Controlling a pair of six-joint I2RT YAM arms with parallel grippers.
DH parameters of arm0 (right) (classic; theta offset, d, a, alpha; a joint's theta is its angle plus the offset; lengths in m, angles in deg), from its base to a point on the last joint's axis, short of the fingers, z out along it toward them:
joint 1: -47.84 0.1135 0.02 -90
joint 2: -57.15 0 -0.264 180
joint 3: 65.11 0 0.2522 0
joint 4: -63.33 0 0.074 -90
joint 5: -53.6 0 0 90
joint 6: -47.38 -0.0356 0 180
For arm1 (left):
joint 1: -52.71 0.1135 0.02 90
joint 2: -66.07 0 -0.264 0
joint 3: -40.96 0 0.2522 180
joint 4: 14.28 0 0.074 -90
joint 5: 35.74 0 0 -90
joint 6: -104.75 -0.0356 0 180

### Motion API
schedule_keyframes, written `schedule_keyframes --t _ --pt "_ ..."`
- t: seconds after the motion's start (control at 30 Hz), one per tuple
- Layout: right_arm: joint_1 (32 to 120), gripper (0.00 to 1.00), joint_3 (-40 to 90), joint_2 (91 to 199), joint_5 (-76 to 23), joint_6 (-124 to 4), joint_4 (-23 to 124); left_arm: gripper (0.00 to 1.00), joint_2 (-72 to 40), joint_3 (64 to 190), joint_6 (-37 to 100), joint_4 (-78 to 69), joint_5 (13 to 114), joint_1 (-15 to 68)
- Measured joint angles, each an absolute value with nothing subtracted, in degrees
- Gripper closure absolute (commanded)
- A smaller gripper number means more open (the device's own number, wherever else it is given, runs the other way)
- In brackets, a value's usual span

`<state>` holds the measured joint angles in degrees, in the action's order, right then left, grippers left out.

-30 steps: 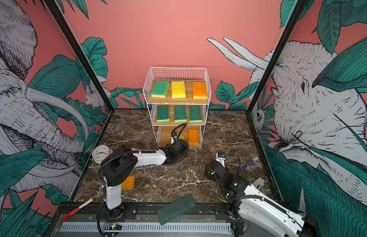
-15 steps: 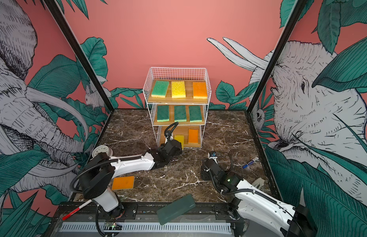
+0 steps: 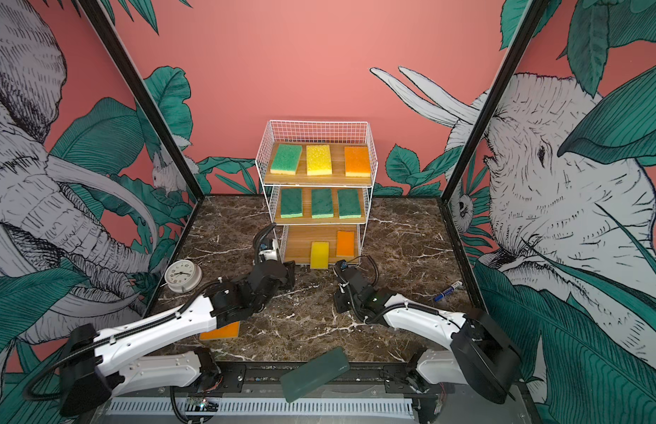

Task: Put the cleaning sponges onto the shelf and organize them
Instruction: 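Release the yellow sponge with the left gripper while the right gripper nears the tier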

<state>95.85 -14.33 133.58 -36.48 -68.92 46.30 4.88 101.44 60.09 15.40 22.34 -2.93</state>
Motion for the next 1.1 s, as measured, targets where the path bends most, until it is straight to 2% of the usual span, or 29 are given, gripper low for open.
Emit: schedule_keyframes --t 0.17,0.53,1.1 --pt "95.85 0.92 -9.83 140.92 -34.29 -67.48 51.33 0.53 14.78 96.54 59.45 18.66 24.87 3.35" --pt "95.85 0.95 -0.17 154.58 -35.61 -61.03 56.03 0.5 21.64 96.52 57.05 23.49 35.36 17.12" --pt "92.7 0.95 10.3 164.96 -37.62 -57.53 54.37 0.48 21.69 99.95 53.49 26.68 40.26 23.0"
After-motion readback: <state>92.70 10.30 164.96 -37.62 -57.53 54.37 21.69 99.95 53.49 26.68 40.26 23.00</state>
